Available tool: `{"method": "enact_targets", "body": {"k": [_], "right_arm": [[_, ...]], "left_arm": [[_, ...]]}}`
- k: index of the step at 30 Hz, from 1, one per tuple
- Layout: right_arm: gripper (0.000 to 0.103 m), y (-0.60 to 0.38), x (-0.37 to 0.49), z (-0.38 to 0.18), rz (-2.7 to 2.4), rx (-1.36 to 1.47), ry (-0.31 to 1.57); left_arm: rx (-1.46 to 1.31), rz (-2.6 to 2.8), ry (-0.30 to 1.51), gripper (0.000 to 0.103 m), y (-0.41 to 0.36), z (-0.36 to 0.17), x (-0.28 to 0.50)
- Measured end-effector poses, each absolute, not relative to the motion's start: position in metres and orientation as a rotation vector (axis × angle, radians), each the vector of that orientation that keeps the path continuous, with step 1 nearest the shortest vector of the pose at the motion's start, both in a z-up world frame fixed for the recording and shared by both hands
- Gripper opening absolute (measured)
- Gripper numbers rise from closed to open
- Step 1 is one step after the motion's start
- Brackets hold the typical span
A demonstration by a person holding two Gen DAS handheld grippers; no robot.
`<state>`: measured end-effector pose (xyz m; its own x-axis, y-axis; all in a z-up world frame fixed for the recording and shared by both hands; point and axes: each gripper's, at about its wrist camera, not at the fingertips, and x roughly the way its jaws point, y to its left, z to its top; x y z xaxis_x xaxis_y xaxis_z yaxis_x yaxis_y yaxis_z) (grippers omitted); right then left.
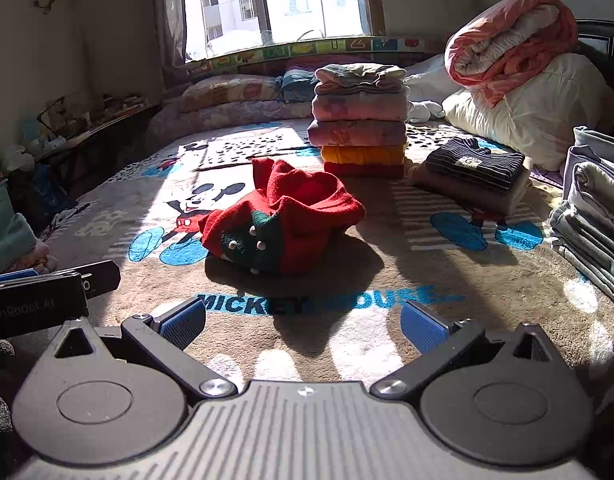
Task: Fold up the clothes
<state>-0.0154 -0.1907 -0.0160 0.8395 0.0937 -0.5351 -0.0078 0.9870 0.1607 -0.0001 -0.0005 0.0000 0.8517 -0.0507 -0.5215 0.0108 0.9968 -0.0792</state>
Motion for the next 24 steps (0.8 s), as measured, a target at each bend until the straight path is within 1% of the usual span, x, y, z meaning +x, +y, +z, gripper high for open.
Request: {"method": "enact_targets", "body": {"k": [9,24], "right_arm": [[0.103,-0.1909,-0.0151,-0.0131,0.053,0.164,0.573],[0.103,-0.1901,-0.0207,-0.0108,0.044,0.162,0.571]], "left_arm": [[0.064,-0.014,0.497,0.103,-0.0087,-0.0002,-0.0019],[0.023,-0.058,0.53,0.103,-0.0029,0.0013,-0.0008]]}}
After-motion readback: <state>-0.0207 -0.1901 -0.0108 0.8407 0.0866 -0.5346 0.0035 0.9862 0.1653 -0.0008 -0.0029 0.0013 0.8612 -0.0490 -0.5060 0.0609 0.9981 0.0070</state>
